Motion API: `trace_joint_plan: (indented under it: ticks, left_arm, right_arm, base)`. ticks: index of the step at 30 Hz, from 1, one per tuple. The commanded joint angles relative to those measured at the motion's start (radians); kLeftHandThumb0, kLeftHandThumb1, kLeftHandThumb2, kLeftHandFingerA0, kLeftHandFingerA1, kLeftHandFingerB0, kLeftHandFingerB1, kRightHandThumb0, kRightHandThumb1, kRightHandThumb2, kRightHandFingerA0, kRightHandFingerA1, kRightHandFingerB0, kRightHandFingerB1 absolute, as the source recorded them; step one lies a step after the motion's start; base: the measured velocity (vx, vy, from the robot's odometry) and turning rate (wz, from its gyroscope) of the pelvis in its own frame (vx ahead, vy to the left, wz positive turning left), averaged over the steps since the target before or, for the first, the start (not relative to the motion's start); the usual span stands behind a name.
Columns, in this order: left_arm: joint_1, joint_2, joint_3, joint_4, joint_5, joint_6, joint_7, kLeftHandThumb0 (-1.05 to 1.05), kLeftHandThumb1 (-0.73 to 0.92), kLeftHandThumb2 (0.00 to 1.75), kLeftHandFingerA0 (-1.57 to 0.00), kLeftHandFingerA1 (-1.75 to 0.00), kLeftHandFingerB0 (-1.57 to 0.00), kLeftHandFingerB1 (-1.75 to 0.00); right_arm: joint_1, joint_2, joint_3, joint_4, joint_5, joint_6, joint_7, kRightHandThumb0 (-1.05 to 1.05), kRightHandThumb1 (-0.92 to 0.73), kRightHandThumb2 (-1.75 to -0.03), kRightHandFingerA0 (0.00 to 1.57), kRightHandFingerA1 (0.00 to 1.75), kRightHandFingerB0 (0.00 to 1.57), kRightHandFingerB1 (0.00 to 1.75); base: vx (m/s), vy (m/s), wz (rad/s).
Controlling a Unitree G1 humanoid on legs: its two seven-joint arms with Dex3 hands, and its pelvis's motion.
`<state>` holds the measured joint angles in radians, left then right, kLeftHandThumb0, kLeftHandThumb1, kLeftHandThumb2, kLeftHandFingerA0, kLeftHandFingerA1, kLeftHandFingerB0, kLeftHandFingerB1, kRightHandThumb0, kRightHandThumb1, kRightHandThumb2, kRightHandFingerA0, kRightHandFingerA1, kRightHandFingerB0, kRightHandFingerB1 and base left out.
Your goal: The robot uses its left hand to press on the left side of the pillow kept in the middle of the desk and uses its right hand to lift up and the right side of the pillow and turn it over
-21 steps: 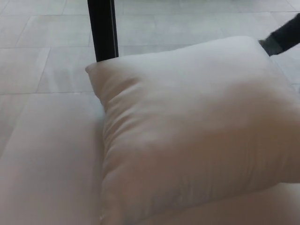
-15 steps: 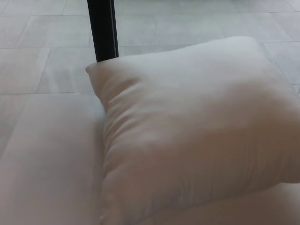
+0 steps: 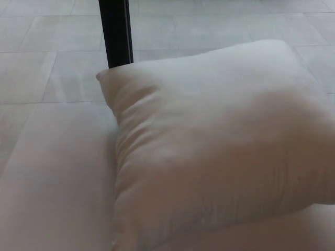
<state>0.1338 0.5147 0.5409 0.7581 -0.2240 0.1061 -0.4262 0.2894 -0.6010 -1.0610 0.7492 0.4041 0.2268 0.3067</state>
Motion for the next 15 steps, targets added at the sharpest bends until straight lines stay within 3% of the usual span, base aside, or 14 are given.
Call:
trace_joint_plan:
  ticks: [1,2,3,4,5,6,7,8,9,11,12,13,14,15]
  left_arm:
    - [-0.272,0.181,0.091,-0.274,-0.220,0.378,-0.016,-0.73,0.77,0.63,-0.23,-0.42,-0.19,-0.34]
    - [-0.354,0.222,0.067,-0.293,-0.179,0.392,0.021,-0.79,0.76,0.63,-0.25,-0.53,-0.23,-0.42]
    - [-0.408,0.245,0.058,-0.322,-0.172,0.435,0.042,-0.85,0.60,1.03,-0.27,-0.66,-0.21,-0.55]
    - [-0.437,0.251,0.055,-0.348,-0.173,0.464,0.059,-0.87,0.73,0.62,-0.27,-0.80,-0.27,-0.62]
    - [-0.473,0.257,0.045,-0.392,-0.164,0.491,0.083,-0.90,0.75,0.63,-0.25,-0.86,-0.24,-0.66]
    - [-0.495,0.259,0.041,-0.416,-0.164,0.507,0.095,-0.86,0.77,0.64,-0.20,-0.78,-0.17,-0.60]
    - [-0.542,0.254,0.039,-0.451,-0.170,0.540,0.122,-0.40,0.51,1.10,-0.04,-0.55,0.00,-0.52]
    - [-0.587,0.239,0.043,-0.474,-0.182,0.558,0.153,-0.39,0.56,1.13,-0.04,-0.55,0.00,-0.52]
    - [-0.628,0.227,0.038,-0.494,-0.185,0.560,0.161,-0.70,0.89,0.67,-0.06,-0.47,-0.07,-0.36]
    - [-0.687,0.208,0.005,-0.512,-0.157,0.563,0.171,-0.72,0.88,0.67,-0.09,-0.46,-0.09,-0.32]
    - [-0.725,0.183,-0.016,-0.514,-0.147,0.564,0.185,-0.70,0.66,1.05,-0.05,-0.52,-0.01,-0.42]
    - [-0.754,0.157,-0.037,-0.513,-0.133,0.560,0.191,-0.77,0.64,1.01,-0.09,-0.53,-0.02,-0.44]
    - [-0.766,0.145,-0.044,-0.514,-0.127,0.563,0.192,-0.77,0.64,1.01,-0.09,-0.53,-0.02,-0.44]
    - [-0.772,0.134,-0.062,-0.508,-0.129,0.551,0.165,-0.69,0.66,1.05,-0.04,-0.51,-0.03,-0.42]
  right_arm:
    - [-0.259,-0.185,-0.064,-0.248,0.269,0.291,-0.025,-0.95,-0.87,-0.66,0.09,0.82,0.04,0.63]
    - [-0.346,-0.198,-0.040,-0.260,0.285,0.303,-0.039,-0.98,-0.83,-0.65,0.14,0.79,0.07,0.58]
    - [-0.402,-0.201,-0.022,-0.283,0.296,0.320,-0.054,-0.98,-0.82,-0.66,0.17,0.81,0.09,0.59]
    - [-0.433,-0.196,-0.008,-0.303,0.299,0.329,-0.067,-0.97,-0.83,-0.65,0.21,0.84,0.12,0.59]
    - [-0.472,-0.185,0.014,-0.332,0.298,0.335,-0.074,-0.96,-0.82,-0.66,0.23,0.89,0.13,0.62]
    - [-0.489,-0.181,0.033,-0.352,0.295,0.340,-0.077,-0.98,-0.83,-0.65,0.29,0.93,0.17,0.65]
    - [-0.526,-0.175,0.061,-0.380,0.294,0.357,-0.080,-0.99,-0.81,-0.64,0.32,0.98,0.18,0.70]
    - [-0.562,-0.165,0.081,-0.394,0.306,0.368,-0.075,-0.99,-0.79,-0.64,0.33,0.99,0.22,0.72]
    - [-0.601,-0.146,0.116,-0.419,0.300,0.369,-0.073,-0.99,-0.79,-0.64,0.34,1.00,0.27,0.75]
    - [-0.662,-0.108,0.168,-0.479,0.294,0.392,-0.106,-1.01,-0.76,-0.64,0.38,0.97,0.36,0.73]
    - [-0.703,-0.088,0.204,-0.507,0.292,0.402,-0.121,-0.93,-0.55,-1.06,0.41,0.84,0.25,0.63]
    - [-0.739,-0.074,0.237,-0.520,0.281,0.402,-0.122,-0.93,-0.57,-1.05,0.21,0.71,0.12,0.54]
    - [-0.755,-0.064,0.255,-0.529,0.273,0.401,-0.116,-0.93,-0.57,-1.05,0.21,0.71,0.12,0.54]
    - [-0.774,-0.053,0.278,-0.531,0.270,0.405,-0.103,-0.41,-0.30,-0.99,0.05,0.56,0.00,0.51]
  base:
    - [0.00,0.000,0.00]
    - [0.00,0.000,0.00]
    - [0.00,0.000,0.00]
    - [0.00,0.000,0.00]
    - [0.00,0.000,0.00]
    - [0.00,0.000,0.00]
    - [0.00,0.000,0.00]
    - [0.00,0.000,0.00]
    - [0.00,0.000,0.00]
    - [0.00,0.000,0.00]
    - [0.00,0.000,0.00]
    - [0.00,0.000,0.00]
    - [0.00,0.000,0.00]
    - [0.00,0.000,0.00]
